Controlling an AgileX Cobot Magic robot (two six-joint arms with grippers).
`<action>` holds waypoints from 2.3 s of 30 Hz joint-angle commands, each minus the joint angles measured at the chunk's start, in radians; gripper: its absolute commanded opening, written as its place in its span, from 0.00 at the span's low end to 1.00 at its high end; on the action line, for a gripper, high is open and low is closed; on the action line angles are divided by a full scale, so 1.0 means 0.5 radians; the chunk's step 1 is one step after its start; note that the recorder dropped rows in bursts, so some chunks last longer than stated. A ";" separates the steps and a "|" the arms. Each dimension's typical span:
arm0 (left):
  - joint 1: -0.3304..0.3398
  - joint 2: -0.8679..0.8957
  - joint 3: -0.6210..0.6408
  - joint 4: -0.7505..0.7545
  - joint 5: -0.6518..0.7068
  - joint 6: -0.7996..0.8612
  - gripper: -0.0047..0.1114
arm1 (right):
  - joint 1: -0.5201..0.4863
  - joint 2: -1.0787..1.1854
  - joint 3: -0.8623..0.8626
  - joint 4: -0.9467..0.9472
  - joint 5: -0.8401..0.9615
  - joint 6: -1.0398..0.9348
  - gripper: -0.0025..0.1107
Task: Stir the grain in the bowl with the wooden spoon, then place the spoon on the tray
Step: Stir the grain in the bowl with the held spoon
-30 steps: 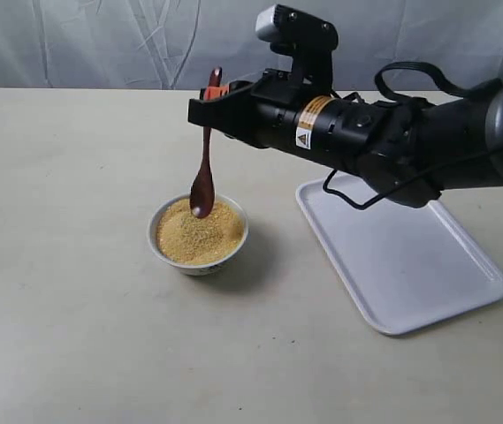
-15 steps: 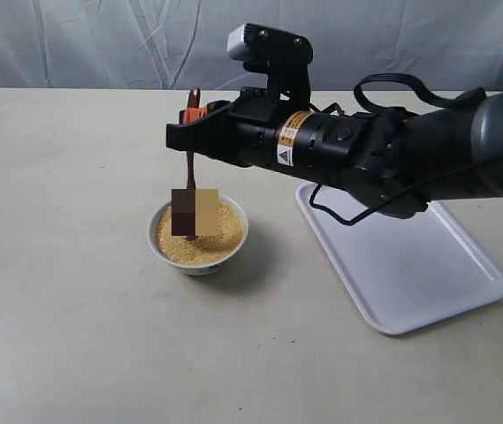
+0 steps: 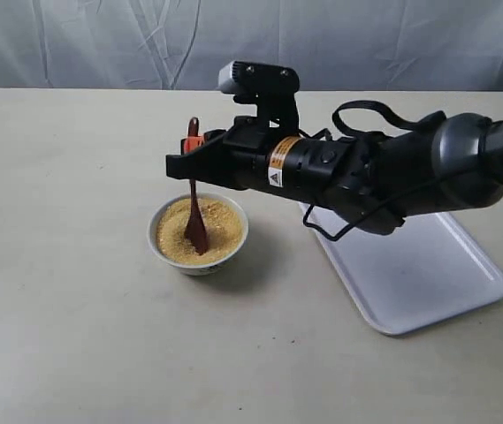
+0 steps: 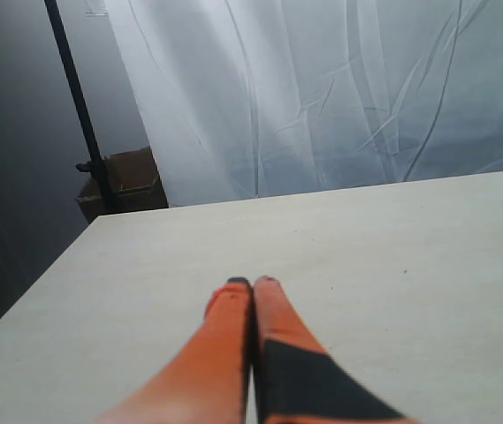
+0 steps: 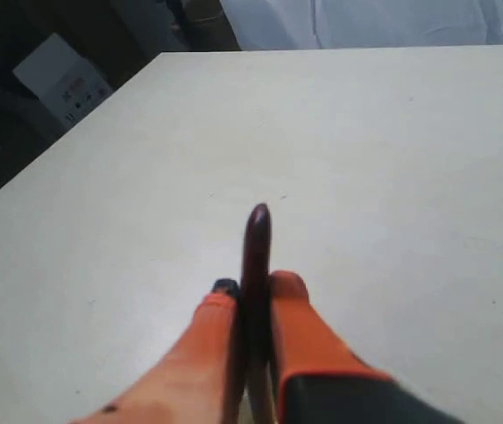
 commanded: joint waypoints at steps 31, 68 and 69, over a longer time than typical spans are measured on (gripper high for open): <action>-0.013 -0.008 0.006 -0.003 -0.011 -0.004 0.04 | -0.005 0.104 0.001 0.707 0.055 -0.642 0.02; -0.013 -0.008 0.006 -0.003 -0.011 -0.004 0.04 | -0.005 -0.168 0.001 0.337 0.048 -0.212 0.02; -0.013 -0.008 0.006 -0.003 -0.011 -0.004 0.04 | -0.005 -0.172 0.001 0.308 0.040 -0.212 0.02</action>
